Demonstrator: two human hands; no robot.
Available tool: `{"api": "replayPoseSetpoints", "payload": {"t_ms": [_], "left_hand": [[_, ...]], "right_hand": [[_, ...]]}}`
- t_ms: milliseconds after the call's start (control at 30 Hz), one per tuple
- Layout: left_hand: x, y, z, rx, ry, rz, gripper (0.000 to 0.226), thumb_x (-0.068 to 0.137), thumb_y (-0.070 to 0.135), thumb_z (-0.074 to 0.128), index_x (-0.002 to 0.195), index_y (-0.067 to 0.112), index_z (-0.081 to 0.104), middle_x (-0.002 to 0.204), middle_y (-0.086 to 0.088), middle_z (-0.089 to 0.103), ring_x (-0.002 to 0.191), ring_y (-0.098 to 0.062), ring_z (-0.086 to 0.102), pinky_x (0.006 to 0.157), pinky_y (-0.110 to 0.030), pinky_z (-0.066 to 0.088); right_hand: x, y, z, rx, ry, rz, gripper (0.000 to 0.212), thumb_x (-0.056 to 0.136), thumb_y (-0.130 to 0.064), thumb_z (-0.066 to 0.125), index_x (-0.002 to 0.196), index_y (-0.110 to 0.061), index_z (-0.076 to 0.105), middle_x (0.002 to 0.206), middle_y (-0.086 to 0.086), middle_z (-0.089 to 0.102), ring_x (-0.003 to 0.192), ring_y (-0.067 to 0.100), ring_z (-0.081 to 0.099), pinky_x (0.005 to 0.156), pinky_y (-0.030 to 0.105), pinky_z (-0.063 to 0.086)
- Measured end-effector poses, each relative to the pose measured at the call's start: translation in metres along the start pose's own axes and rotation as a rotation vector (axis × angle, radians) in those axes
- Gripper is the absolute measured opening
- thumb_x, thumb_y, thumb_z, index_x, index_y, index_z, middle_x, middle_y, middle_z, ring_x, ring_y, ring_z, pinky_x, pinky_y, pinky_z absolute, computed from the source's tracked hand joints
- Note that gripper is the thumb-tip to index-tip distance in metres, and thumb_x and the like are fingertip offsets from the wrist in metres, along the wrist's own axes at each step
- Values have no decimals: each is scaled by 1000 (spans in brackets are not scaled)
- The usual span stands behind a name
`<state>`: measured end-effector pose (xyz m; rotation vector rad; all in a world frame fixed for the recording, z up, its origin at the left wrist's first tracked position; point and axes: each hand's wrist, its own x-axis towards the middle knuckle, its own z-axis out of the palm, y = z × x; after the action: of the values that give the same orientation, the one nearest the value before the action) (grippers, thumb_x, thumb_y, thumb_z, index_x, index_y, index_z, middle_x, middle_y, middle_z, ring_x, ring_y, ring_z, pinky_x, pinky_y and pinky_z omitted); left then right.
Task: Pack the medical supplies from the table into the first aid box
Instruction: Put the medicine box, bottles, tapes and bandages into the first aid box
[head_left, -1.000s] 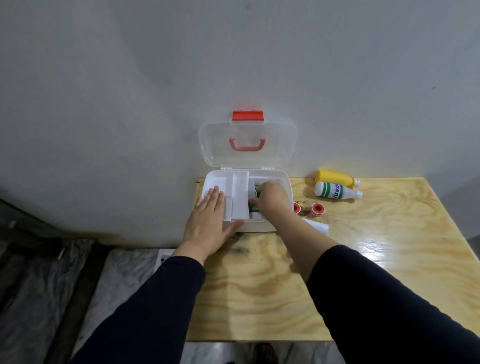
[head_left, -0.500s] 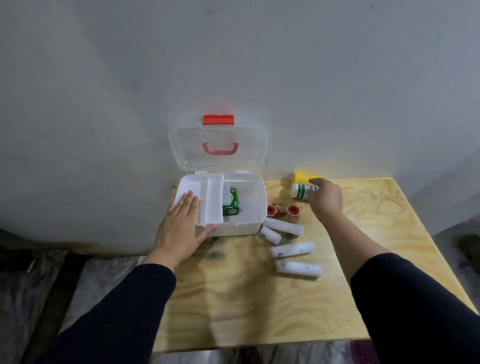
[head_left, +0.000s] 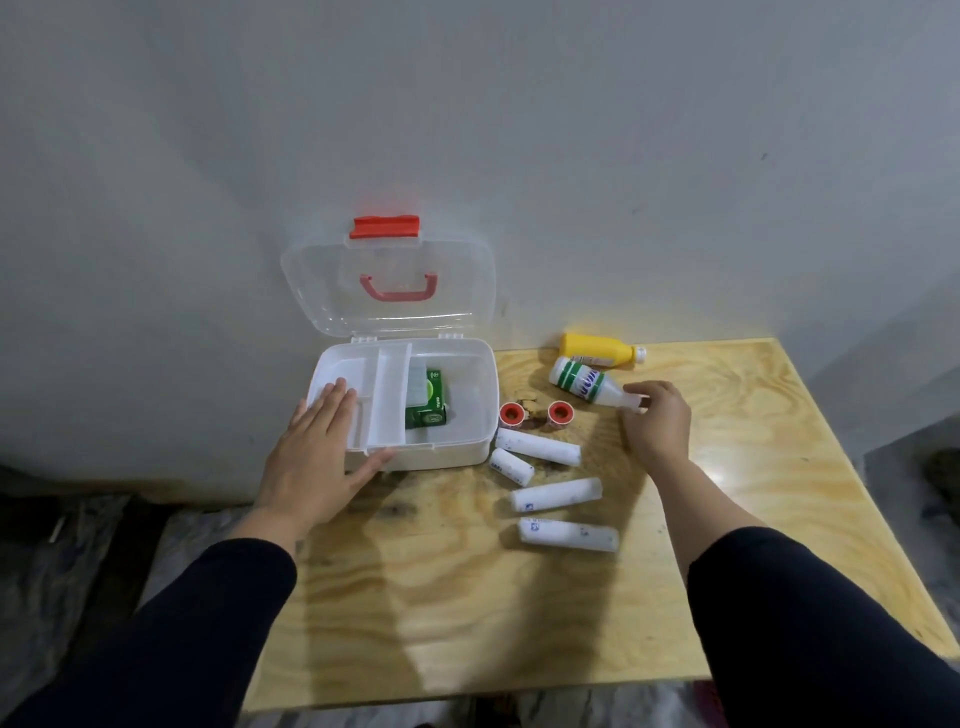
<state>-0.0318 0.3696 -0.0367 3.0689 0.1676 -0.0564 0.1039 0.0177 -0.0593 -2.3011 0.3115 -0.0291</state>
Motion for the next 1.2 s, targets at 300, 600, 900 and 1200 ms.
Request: {"api": "replayPoseSetpoints", "payload": {"t_ms": [300,600,900,1200], "left_hand": [[-1,2,-2,-25,-8,-12,94,84,72,25,153,10,14,161,-4,6,148,-14,2,119,-34,3],[-2,9,-12,-32,-31,-16,93,85,72,24,154,11,9,161,-4,2,148,-15,1,119,-33,1],[0,14,-24,71,-120,-22,86,91,66,21,152,6,8,162,-10,2,149,-21,1,120,-40,3],[0,9,-18,-42,-52,-11,100,80,75,17,152,7,13,161,-10,5,149,-20,3,120,-35,0]], "right_hand": [[-21,-14,-20,216,45,-17,30,80,-4,67,110,-7,68,106,13,72,86,19,64,78,23,46],[-27,-99,-51,126,38,-247,28,83,-10,67,110,-11,70,102,10,73,82,13,62,75,22,47],[-61,-189,-39,80,-90,-493,30,82,-13,70,112,-14,70,107,4,74,80,6,62,66,-1,42],[-65,-175,37,-95,-264,-522,32,82,-8,66,115,-10,67,117,7,70,104,21,65,96,32,51]]}}
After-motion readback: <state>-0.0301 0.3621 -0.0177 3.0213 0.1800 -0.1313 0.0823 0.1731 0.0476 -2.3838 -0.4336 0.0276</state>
